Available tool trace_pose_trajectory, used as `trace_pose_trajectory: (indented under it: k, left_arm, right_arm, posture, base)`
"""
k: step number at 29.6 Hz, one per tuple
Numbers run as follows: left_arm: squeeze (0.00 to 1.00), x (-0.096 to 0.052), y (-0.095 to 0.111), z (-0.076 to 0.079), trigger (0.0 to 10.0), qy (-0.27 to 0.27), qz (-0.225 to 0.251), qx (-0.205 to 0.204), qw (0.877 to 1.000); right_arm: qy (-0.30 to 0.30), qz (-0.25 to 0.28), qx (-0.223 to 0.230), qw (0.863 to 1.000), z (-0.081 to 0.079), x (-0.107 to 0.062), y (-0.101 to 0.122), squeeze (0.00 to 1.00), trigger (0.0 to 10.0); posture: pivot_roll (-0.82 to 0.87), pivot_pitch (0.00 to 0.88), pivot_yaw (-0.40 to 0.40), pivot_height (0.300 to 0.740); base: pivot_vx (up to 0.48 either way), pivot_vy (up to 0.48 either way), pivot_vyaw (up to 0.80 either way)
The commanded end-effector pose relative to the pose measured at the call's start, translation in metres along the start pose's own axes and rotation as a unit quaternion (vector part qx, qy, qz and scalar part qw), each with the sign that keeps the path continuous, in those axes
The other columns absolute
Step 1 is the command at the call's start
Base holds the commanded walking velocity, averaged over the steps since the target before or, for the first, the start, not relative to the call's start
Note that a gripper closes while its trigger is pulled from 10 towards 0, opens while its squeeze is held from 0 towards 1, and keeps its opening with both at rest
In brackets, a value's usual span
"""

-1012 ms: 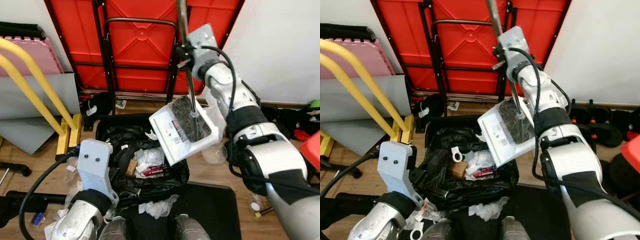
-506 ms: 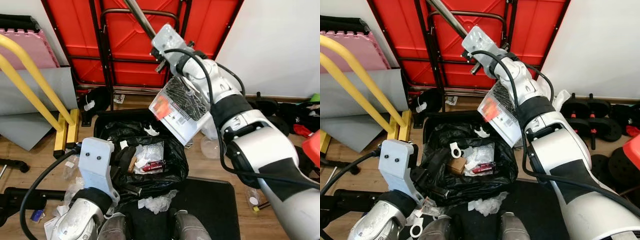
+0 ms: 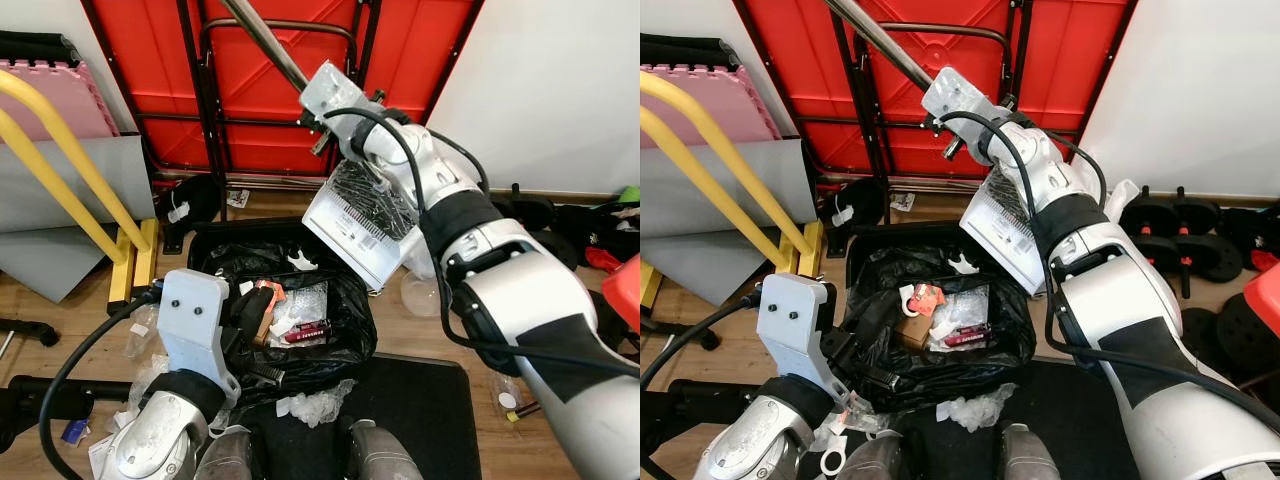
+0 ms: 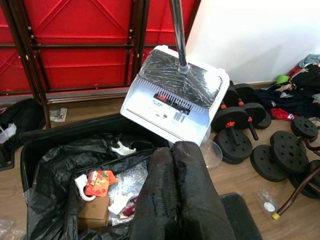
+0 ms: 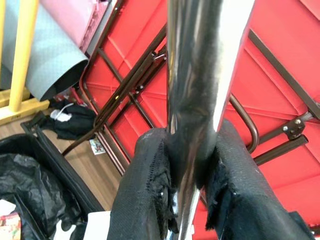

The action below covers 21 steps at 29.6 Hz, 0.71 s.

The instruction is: Sweep floor

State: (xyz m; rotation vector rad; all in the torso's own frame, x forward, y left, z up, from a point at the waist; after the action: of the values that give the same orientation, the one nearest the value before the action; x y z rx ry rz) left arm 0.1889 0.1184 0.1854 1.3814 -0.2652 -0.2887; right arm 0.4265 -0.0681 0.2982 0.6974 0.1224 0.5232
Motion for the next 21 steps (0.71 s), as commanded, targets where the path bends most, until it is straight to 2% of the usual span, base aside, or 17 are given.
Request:
trace_pose_trajectory:
  k: [1, 2, 3, 6, 8, 9, 11, 14, 17, 19, 21]
  left_arm:
    - [0.0, -0.001, -0.008, -0.009, 10.0, 0.036, -0.021, 0.001, 0.999]
    - [0.0, 0.0, -0.011, -0.013, 10.0, 0.052, -0.025, -0.002, 0.998]
    - [0.0, 0.001, -0.013, -0.018, 10.0, 0.068, -0.028, -0.006, 0.997]
    - [0.0, 0.001, -0.013, -0.019, 10.0, 0.069, -0.029, -0.007, 0.997]
    - [0.0, 0.002, -0.015, -0.027, 10.0, 0.087, -0.028, -0.006, 0.996]
    - [0.0, 0.002, -0.015, -0.027, 10.0, 0.087, -0.028, -0.006, 0.996]
    - [0.0, 0.004, -0.018, -0.036, 10.0, 0.105, -0.031, -0.003, 0.994]
    - [0.0, 0.004, -0.021, -0.041, 10.0, 0.117, -0.036, -0.002, 0.992]
    - [0.0, 0.0, -0.035, -0.056, 10.0, 0.149, -0.056, -0.012, 0.987]
    - [0.0, -0.001, -0.038, -0.06, 10.0, 0.156, -0.06, -0.013, 0.986]
    - [0.0, -0.005, -0.044, -0.066, 10.0, 0.165, -0.064, -0.018, 0.984]
  right_arm:
    - [-0.019, 0.042, 0.07, 0.996, 0.015, -0.002, 0.011, 0.0, 10.0]
    - [-0.011, 0.059, 0.148, 0.987, 0.013, -0.005, 0.008, 0.0, 10.0]
    - [-0.002, 0.083, 0.223, 0.971, 0.012, -0.008, 0.006, 0.0, 10.0]
    - [0.0, 0.085, 0.229, 0.97, 0.012, -0.009, 0.006, 0.0, 10.0]
    - [0.001, 0.121, 0.284, 0.951, 0.012, -0.019, 0.003, 0.0, 10.0]
    - [0.001, 0.121, 0.284, 0.951, 0.012, -0.019, 0.003, 0.0, 10.0]
    - [0.011, 0.152, 0.316, 0.936, 0.007, -0.031, 0.0, 0.0, 10.0]
    - [0.022, 0.157, 0.317, 0.935, -0.001, -0.038, -0.005, 0.0, 10.0]
    - [0.024, 0.138, 0.321, 0.937, -0.012, -0.045, -0.017, 0.0, 10.0]
    - [0.023, 0.133, 0.323, 0.937, -0.014, -0.046, -0.02, 0.0, 10.0]
    - [0.016, 0.115, 0.326, 0.938, -0.021, -0.055, -0.029, 0.0, 10.0]
  posture:
    - [-0.02, 0.222, -0.09, 0.74]
    - [-0.02, 0.213, -0.086, 0.74]
    - [-0.02, 0.213, -0.086, 0.74]
    - [-0.02, 0.213, -0.086, 0.74]
    - [-0.03, 0.188, -0.081, 0.74]
    - [-0.03, 0.188, -0.081, 0.74]
    - [-0.03, 0.162, -0.076, 0.74]
    - [-0.03, 0.158, -0.076, 0.74]
    - [-0.03, 0.119, -0.08, 0.74]
    - [-0.03, 0.119, -0.08, 0.74]
    - [-0.03, 0.086, -0.081, 0.74]
  base:
    - [0.0, 0.0, 0.0]
    - [0.0, 0.0, 0.0]
    - [0.0, 0.0, 0.0]
    - [0.0, 0.0, 0.0]
    - [0.0, 0.0, 0.0]
    - [0.0, 0.0, 0.0]
    - [0.0, 0.0, 0.0]
    - [0.0, 0.0, 0.0]
    - [0.0, 0.0, 0.0]
    - [0.0, 0.0, 0.0]
    - [0.0, 0.0, 0.0]
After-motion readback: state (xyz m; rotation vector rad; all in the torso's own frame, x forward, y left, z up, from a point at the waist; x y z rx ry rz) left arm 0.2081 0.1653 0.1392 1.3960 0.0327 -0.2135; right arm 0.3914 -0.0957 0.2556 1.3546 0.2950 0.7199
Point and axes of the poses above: a point about 5 cm out from each wrist's last joint towards the gripper, its own x axis pointing out of the wrist towards the gripper, its own y axis along the axis of the wrist's last joint, z = x × y, the point moved 1 cm from there along x, pointing out of the wrist towards the gripper, and after that the axes turned 8 degrees about -x, right-handed, at the moved point
